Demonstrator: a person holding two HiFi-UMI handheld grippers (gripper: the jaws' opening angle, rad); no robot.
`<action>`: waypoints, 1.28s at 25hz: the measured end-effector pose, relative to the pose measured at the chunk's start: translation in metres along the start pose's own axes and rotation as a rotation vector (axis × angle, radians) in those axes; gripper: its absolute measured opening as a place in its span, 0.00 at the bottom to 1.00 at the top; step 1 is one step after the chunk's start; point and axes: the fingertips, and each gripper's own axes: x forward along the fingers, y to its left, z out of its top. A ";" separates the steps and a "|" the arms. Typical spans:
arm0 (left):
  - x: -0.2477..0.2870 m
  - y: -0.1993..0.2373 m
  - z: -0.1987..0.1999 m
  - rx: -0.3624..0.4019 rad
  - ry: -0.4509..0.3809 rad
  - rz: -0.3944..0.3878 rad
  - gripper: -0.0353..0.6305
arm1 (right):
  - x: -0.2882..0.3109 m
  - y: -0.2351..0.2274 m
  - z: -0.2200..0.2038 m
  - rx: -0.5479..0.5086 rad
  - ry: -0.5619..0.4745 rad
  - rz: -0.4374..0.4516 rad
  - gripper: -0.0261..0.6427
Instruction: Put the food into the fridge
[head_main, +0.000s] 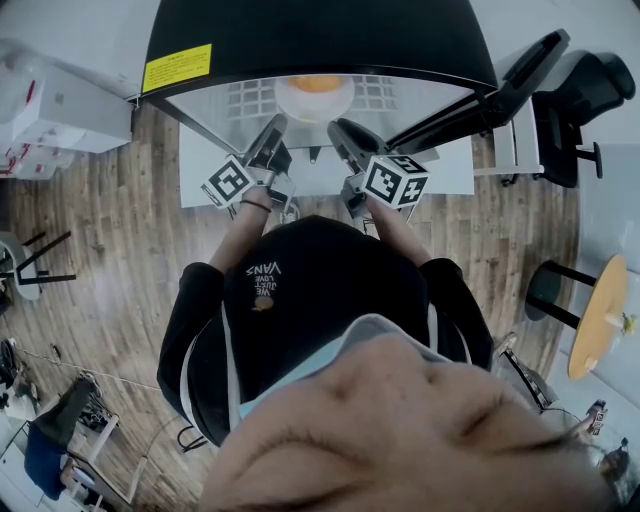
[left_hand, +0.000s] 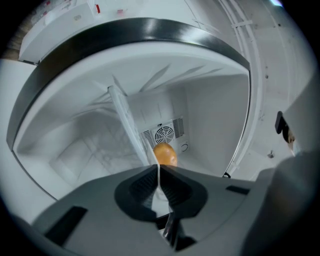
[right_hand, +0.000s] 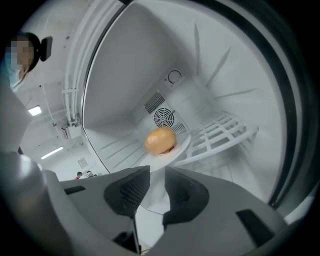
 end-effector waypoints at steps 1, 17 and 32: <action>-0.001 0.000 -0.001 -0.003 0.000 0.000 0.09 | -0.001 0.000 0.000 -0.026 0.000 -0.009 0.18; -0.002 -0.010 -0.009 0.398 0.111 0.043 0.09 | -0.002 -0.005 -0.001 -0.212 0.018 -0.077 0.07; 0.008 -0.008 -0.010 0.530 0.178 0.069 0.09 | 0.010 -0.008 0.004 -0.232 0.026 -0.083 0.07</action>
